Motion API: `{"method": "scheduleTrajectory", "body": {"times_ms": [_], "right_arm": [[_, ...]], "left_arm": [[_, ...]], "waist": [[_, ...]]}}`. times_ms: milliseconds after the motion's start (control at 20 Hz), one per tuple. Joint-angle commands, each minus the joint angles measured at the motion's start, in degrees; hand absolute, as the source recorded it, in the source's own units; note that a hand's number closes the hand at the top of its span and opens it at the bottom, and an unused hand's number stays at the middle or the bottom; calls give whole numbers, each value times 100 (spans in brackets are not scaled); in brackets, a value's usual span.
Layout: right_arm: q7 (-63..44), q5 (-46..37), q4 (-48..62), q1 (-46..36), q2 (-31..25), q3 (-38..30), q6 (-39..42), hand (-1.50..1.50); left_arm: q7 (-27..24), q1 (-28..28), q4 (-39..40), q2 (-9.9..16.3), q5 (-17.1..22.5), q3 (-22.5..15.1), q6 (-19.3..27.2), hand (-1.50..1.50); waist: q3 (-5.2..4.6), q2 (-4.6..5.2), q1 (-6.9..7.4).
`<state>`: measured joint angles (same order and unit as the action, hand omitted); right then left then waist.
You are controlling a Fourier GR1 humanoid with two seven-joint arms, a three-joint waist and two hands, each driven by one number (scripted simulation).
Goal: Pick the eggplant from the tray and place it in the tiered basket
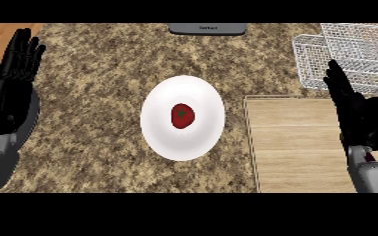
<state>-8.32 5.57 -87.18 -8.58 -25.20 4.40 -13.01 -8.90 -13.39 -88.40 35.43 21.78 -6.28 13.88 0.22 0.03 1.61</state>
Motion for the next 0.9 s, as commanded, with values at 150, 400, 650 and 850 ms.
{"method": "scheduleTrajectory", "body": {"times_ms": [150,400,650,850], "right_arm": [[-28,1049,-212,325,-219,-1124,407,150],[-758,-207,649,1397,-989,-1871,-1053,-150],[-1716,-248,-1063,2190,-1126,-2216,-1447,-150],[-2505,58,-1959,2889,-1973,-2434,-290,-150]], "left_arm": [[608,305,254,39,-770,-253,482,0],[761,725,531,73,-726,-272,510,0],[1201,399,617,-292,-1184,-732,737,0],[762,587,816,-251,-1109,-517,507,0]], "waist": [[-14,-11,-253],[-55,77,-650],[-35,-29,-408],[-47,-31,-387]]}}
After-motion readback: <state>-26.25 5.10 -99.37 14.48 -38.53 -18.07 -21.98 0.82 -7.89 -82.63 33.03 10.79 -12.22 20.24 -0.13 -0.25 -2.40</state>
